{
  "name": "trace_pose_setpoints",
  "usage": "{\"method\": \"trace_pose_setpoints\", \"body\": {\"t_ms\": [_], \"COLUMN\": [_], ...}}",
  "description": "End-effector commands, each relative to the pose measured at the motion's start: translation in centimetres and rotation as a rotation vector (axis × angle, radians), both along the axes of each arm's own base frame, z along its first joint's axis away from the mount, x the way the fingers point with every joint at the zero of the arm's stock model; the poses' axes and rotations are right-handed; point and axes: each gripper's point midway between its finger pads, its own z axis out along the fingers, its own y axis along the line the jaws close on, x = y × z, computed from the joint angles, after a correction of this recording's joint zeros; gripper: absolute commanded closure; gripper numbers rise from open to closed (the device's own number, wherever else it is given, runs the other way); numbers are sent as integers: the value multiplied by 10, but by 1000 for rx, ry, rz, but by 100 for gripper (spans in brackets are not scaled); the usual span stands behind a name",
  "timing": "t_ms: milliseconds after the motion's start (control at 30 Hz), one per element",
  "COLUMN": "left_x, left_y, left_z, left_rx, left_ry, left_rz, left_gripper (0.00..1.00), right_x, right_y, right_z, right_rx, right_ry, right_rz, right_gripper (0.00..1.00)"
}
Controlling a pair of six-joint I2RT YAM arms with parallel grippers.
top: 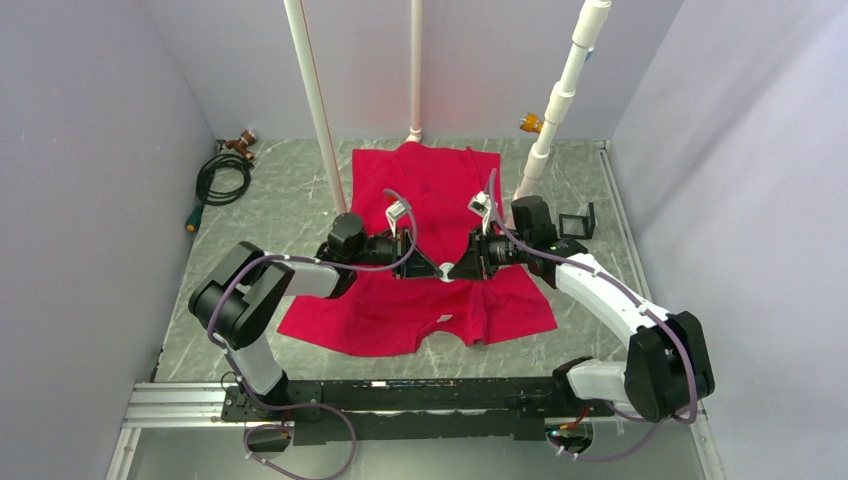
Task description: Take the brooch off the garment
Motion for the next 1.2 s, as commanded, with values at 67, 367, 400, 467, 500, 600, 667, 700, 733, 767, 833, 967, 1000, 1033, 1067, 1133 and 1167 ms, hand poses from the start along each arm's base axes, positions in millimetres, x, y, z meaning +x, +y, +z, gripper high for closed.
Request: {"method": "trace_pose_setpoints", "body": {"t_ms": [67, 367, 400, 467, 500, 600, 667, 700, 733, 767, 833, 967, 1000, 1033, 1067, 1133, 1167], "left_x": [-9, -4, -4, -4, -3, -3, -4, -4, -4, -5, -5, -5, -5, -4, -4, -4, -3], "left_y": [2, 3, 3, 3, 3, 3, 3, 3, 3, 4, 4, 4, 4, 4, 3, 3, 3], "left_z": [26, 23, 23, 23, 23, 22, 23, 22, 22, 22, 23, 24, 24, 25, 25, 26, 26], "left_rx": [-67, -65, -65, -63, -63, -59, -58, -57, -58, -59, -62, -63, -63, -65, -67, -69, -69], "left_ry": [-111, -84, -80, -79, -81, -83, -86, -85, -85, -86, -88, -88, -87, -86, -86, -81, -78], "left_rz": [-29, -16, -16, -15, -14, -16, -15, -15, -15, -17, -20, -19, -18, -17, -16, -15, -15], "left_gripper": [100, 100, 100, 100, 100, 100, 100, 100, 100, 100, 100, 100, 100, 100, 100, 100, 100], "right_x": [17, 10, 8, 6, 4, 0, -2, -4, -4, -5, -6, -4, -3, -1, 1, 5, 8], "right_y": [-2, -3, -2, -2, -2, -1, 0, 1, 1, 2, 2, 1, 1, 0, 1, 1, 1], "right_z": [7, 8, 9, 11, 12, 15, 18, 20, 21, 23, 25, 25, 25, 25, 26, 25, 24], "right_rx": [13, 22, 25, 30, 33, 46, 58, 64, 69, 72, 73, 62, 58, 56, 56, 52, 49], "right_ry": [-44, -66, -69, -78, -81, -88, -92, -94, -96, -101, -111, -115, -119, -121, -127, -120, -115], "right_rz": [-45, 1, 11, 28, 38, 67, 86, 95, 103, 111, 121, 114, 105, 99, 90, 59, 46], "right_gripper": [85, 85, 84, 81, 80, 77, 71, 69, 66, 64, 61, 59, 56, 51, 48, 46, 47]}}
